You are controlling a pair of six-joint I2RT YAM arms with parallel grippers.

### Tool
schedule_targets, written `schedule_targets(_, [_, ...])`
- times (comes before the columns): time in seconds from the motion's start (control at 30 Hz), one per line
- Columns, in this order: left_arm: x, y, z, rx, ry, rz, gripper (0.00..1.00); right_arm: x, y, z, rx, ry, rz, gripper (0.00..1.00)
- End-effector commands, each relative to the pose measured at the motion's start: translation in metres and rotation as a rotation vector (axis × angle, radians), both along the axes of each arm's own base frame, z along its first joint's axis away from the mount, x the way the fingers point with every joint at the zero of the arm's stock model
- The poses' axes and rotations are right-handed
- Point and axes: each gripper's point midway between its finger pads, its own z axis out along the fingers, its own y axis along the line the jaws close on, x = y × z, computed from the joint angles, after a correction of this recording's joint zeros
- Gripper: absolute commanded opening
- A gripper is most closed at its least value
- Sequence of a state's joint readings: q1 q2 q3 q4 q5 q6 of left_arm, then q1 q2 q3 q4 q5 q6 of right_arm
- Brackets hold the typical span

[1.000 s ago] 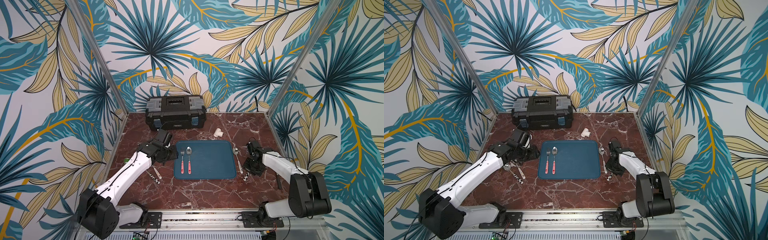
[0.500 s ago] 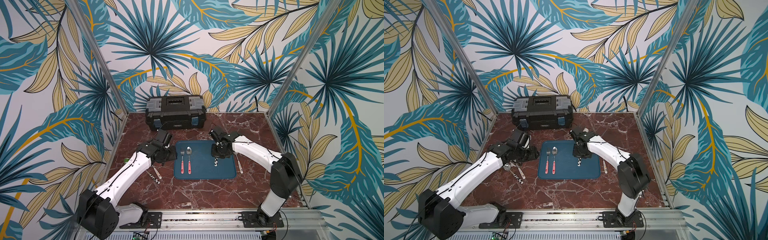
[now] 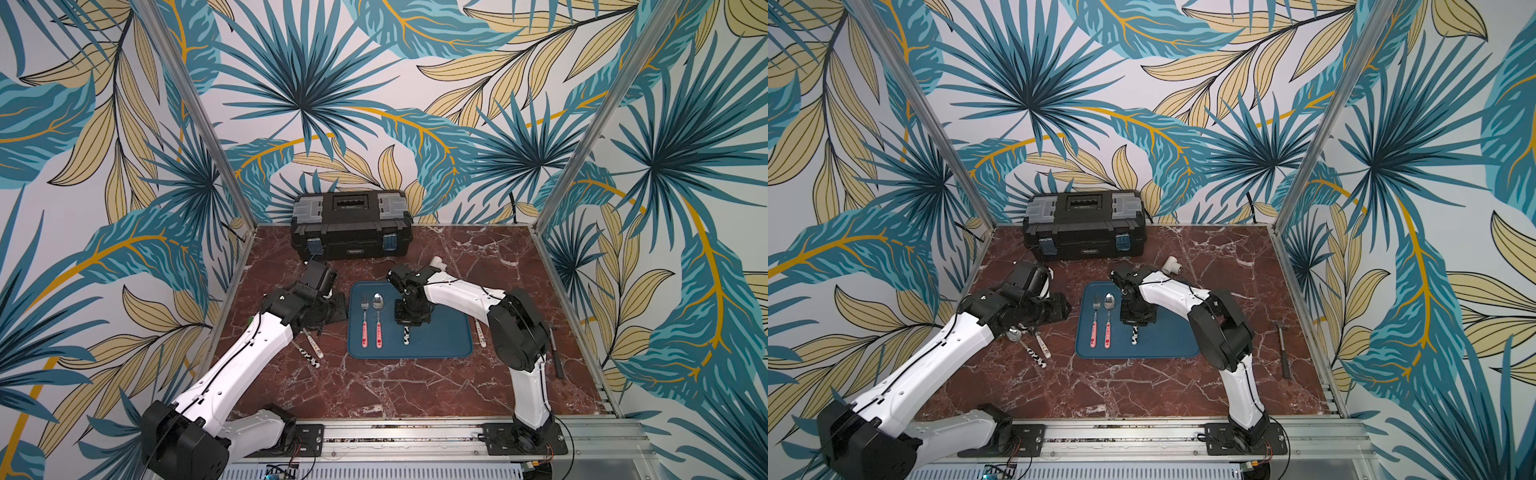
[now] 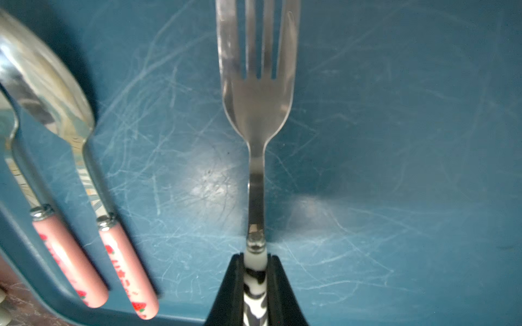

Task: Set the spoon and fork side by side
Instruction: Place the fork on the tray.

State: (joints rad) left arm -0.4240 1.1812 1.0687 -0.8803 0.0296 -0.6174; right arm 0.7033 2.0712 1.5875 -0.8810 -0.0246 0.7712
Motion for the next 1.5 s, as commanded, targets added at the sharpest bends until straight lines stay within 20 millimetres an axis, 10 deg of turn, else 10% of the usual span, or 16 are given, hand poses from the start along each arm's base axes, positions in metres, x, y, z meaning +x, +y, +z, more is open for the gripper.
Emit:
schedule_targets(0.0, [0.002, 0.001, -0.001, 0.003, -0.003, 0.002, 0.49, -0.006, 0.002, -0.008, -0.026, 0.038, 0.009, 0.05])
schedule_targets(0.9, [-0.001, 0.003, -0.010, 0.014, 0.006, 0.000, 0.50, -0.022, 0.007, -0.032, -0.094, 0.090, 0.065, 0.23])
schedule_targets(1.23, [-0.004, 0.010, -0.014, 0.023, 0.026, 0.052, 0.50, -0.017, 0.011, -0.015, -0.056, 0.048, 0.058, 0.35])
schedule_targets(1.47, [-0.013, 0.033, -0.034, 0.058, 0.090, 0.241, 0.49, -0.006, 0.024, 0.033, 0.046, -0.070, 0.055, 0.42])
